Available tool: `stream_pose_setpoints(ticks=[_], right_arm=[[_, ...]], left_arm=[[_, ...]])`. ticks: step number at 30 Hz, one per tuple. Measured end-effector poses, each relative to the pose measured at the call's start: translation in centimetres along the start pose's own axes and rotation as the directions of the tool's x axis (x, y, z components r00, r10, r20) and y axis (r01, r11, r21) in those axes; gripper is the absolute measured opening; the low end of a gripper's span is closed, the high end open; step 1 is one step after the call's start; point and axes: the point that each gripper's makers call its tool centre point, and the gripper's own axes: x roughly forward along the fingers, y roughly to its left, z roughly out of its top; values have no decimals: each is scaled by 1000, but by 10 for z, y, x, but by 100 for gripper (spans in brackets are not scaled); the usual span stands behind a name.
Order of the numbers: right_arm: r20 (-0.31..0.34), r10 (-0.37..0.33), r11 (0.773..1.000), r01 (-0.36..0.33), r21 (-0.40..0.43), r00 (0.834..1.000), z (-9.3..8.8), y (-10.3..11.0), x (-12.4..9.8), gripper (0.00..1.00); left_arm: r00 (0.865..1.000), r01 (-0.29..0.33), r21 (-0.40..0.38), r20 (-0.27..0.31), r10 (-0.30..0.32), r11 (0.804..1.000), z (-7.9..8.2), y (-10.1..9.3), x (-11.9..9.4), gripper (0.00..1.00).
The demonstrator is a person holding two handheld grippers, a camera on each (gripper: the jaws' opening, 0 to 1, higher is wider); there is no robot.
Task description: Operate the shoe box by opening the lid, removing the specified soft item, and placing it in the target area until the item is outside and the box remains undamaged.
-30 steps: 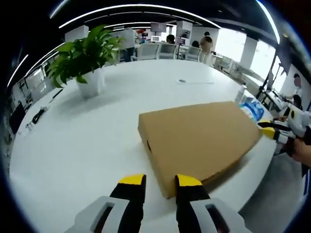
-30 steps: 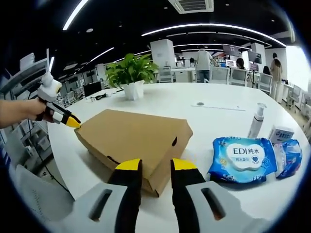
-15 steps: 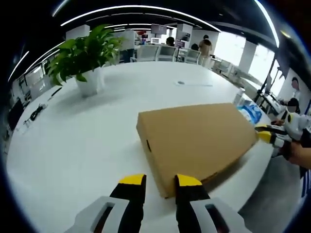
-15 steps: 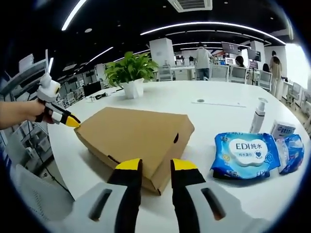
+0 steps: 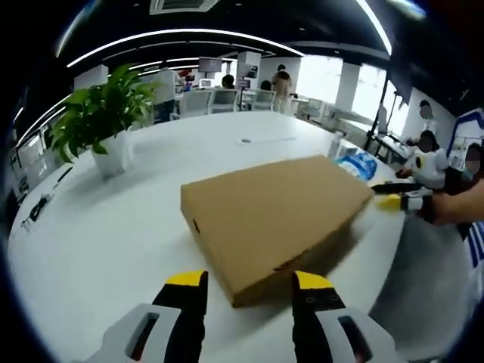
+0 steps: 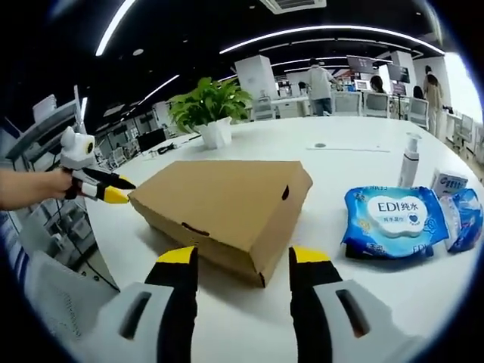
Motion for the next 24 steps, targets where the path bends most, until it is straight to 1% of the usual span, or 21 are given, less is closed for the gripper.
stream_pose_setpoints(ticks=[5, 8, 9, 11, 13, 15, 18, 20, 24], right_arm=[[-24, -4, 999, 3, -47, 1000, -9, 7, 14, 50], [-37, -19, 997, 16, -79, 999, -8, 9, 22, 52], [-38, -26, 996, 23, -84, 999, -10, 4, 24, 52], [-33, -30, 996, 27, -83, 999, -9, 5, 28, 51], [-33, -30, 996, 27, -84, 999, -8, 5, 30, 50], [-33, -44, 995, 41, -86, 998, -8, 1, 29, 47], [-32, -48, 996, 45, -80, 998, -8, 0, 29, 46], [-30, -50, 995, 47, -84, 998, -7, -1, 29, 46], [-28, -62, 994, 60, -86, 998, -5, -6, 29, 45]], left_arm=[[1000, 12, -4, 12, -12, 1000, -4, -2, 5, 48], [999, 28, 18, 16, -28, 999, -3, -7, 10, 48], [1000, 28, 24, 12, -28, 999, -3, -8, 12, 48], [1000, 30, 25, 8, -30, 999, -8, -4, 15, 48], [1000, 30, 25, 7, -30, 999, -9, -3, 19, 48], [1000, 21, 25, 7, -21, 999, -7, -3, 18, 47], [1000, 4, 18, 12, -5, 1000, -6, -1, 18, 43], [1000, -4, 7, 13, 3, 1000, -6, 0, 20, 43], [1000, -12, 13, 12, 12, 1000, -4, 2, 24, 41]])
